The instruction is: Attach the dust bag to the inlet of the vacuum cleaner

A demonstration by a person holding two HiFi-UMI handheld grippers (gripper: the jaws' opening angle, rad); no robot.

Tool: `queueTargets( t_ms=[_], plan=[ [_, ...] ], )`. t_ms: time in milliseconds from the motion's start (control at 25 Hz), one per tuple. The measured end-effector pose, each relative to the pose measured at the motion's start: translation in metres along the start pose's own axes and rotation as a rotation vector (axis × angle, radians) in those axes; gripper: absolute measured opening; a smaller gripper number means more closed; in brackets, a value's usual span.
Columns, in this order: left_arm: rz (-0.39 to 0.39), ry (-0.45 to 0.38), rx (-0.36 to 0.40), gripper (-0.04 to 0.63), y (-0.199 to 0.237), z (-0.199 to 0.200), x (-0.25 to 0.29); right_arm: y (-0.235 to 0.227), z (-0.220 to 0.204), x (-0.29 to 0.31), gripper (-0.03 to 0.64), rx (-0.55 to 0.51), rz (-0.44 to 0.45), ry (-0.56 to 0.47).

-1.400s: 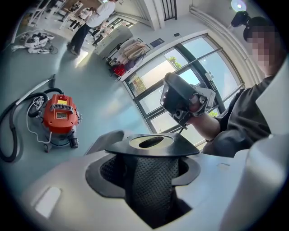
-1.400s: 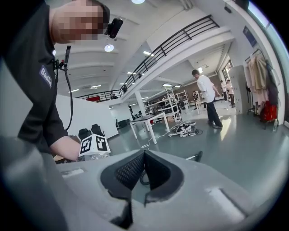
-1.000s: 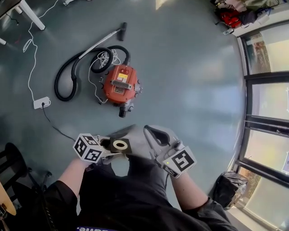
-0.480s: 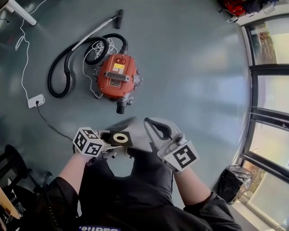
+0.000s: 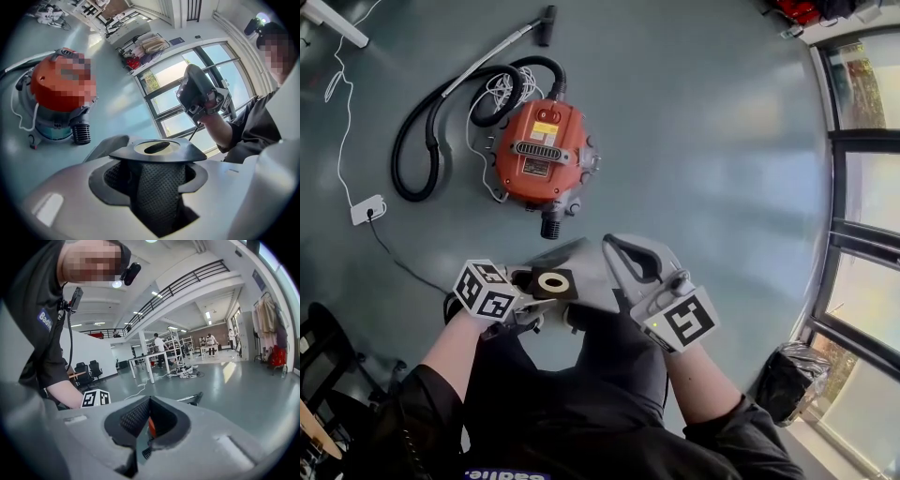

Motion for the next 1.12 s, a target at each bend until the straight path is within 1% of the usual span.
queueTargets(
  t_ms=[120, 280, 480, 640, 800, 960, 1040, 1120],
  plan=[
    [-0.001, -0.01, -0.005, 0.262, 0.02, -0.005, 0.008, -0.011, -0.021, 0.009, -0.006, -0.032, -0.009, 0.014],
    [-0.009, -0.019, -0.009, 0.262, 0.049, -0.013, 0.02, -0.019, -0.041, 0.029, -0.006, -0.021, -0.002, 0.001],
    [-0.051, -0.048, -0.043, 0.262, 0.086, -0.027, 0.038, -0.028, -0.075, 0.051, -0.006, -0.06, 0.002, 0.006],
    [-0.094, -0.08, -0.046, 0.262, 0.106, -0.03, 0.047, -0.029, -0.094, 0.07, -0.006, -0.067, 0.013, 0.002],
    [-0.096, -0.048, -0.018, 0.262, 0.125, -0.033, 0.058, -0.03, -0.108, 0.085, -0.006, -0.06, 0.022, -0.016],
    [-0.079, -0.006, -0.01, 0.262, 0.144, -0.037, 0.07, -0.038, -0.118, 0.092, -0.006, -0.094, 0.022, -0.05],
    [-0.078, -0.011, -0.009, 0.262, 0.153, -0.035, 0.071, -0.042, -0.122, 0.096, -0.006, -0.119, 0.024, -0.078],
    [-0.078, -0.03, -0.01, 0.262, 0.161, -0.03, 0.071, -0.048, -0.132, 0.1, -0.006, -0.138, 0.012, -0.078]
  ],
)
Point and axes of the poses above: the fingertips, and each gripper's own axes: x forward along the fingers, y to its left, z out of its top, the point moved 7 cm from there along -x, backward along the fingers, and after that the axes turned 5 degrees about y, right-handed, at the moved point
